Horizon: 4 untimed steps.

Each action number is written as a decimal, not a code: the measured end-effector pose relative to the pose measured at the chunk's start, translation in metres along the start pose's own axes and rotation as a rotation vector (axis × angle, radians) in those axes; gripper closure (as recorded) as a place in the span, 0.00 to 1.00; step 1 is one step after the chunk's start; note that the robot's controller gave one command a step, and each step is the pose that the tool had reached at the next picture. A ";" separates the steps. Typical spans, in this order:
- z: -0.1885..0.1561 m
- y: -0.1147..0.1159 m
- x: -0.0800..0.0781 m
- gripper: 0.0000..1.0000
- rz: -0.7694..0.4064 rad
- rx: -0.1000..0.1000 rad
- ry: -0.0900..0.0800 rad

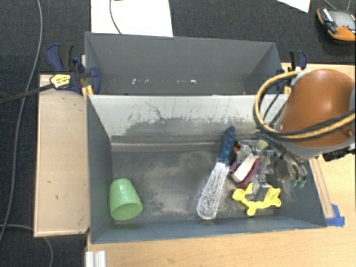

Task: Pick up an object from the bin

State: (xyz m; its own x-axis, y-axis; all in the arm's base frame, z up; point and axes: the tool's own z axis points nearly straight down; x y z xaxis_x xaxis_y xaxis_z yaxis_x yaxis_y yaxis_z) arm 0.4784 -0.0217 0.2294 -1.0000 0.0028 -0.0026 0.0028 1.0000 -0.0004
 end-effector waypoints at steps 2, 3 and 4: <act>-0.119 0.006 -0.004 0.00 0.046 0.000 0.000; -0.138 -0.005 -0.001 0.00 0.042 0.000 0.006; -0.095 0.005 -0.027 0.00 -0.385 0.001 -0.008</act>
Offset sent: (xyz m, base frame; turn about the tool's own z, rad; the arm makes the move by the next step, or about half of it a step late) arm 0.0063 0.0102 0.2081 0.0846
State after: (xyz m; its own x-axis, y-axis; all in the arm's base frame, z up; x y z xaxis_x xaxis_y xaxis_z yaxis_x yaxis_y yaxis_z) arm 0.5050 -0.0164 0.3248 -0.9277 -0.3733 -0.0099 -0.3733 0.9277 -0.0035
